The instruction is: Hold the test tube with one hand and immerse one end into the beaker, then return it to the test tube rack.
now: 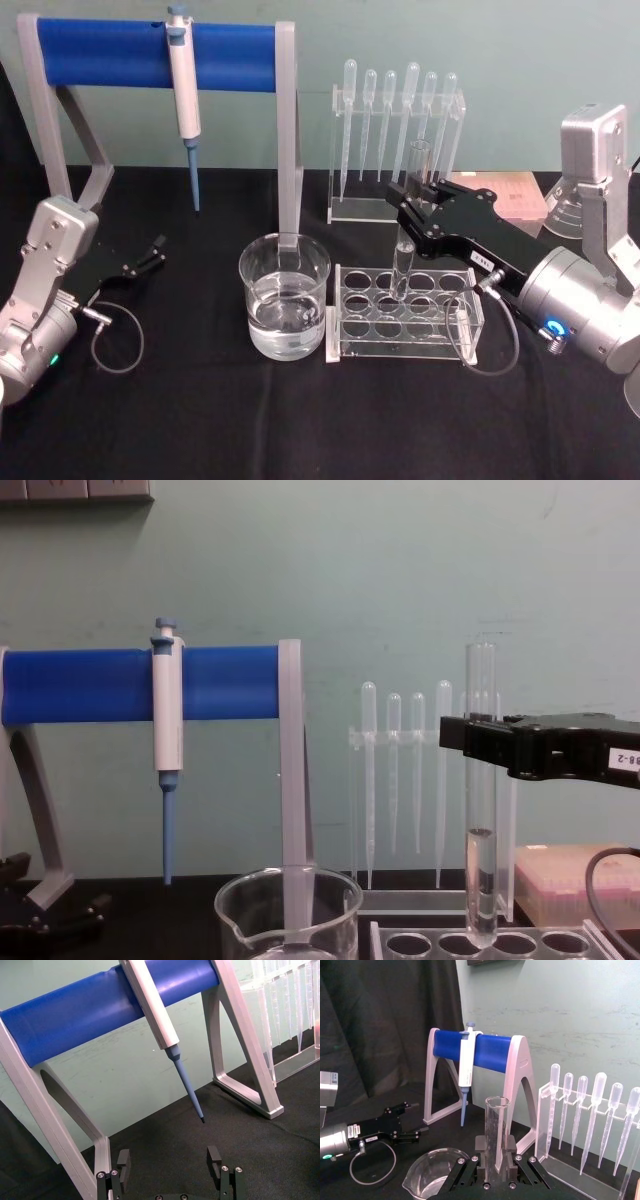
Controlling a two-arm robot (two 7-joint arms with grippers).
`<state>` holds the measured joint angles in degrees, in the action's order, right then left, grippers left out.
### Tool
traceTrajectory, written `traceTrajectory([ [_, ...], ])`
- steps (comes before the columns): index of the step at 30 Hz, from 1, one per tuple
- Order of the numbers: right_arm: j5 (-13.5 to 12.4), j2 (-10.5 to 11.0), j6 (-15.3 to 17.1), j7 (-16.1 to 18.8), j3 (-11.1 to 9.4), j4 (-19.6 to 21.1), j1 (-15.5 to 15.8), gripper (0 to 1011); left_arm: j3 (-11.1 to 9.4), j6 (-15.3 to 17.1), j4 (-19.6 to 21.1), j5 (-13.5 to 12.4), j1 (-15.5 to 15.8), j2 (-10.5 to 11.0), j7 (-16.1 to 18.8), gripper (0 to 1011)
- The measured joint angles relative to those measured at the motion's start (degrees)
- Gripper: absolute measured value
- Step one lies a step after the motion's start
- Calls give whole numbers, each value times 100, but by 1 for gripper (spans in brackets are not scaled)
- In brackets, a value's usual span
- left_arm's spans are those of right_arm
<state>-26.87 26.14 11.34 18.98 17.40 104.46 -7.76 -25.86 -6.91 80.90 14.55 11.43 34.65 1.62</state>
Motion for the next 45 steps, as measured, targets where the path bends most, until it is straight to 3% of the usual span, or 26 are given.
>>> traceTrajectory([
  [45,0,0,0,0,0,0,0,225,0,0,0,0,0,0,0,1000],
])
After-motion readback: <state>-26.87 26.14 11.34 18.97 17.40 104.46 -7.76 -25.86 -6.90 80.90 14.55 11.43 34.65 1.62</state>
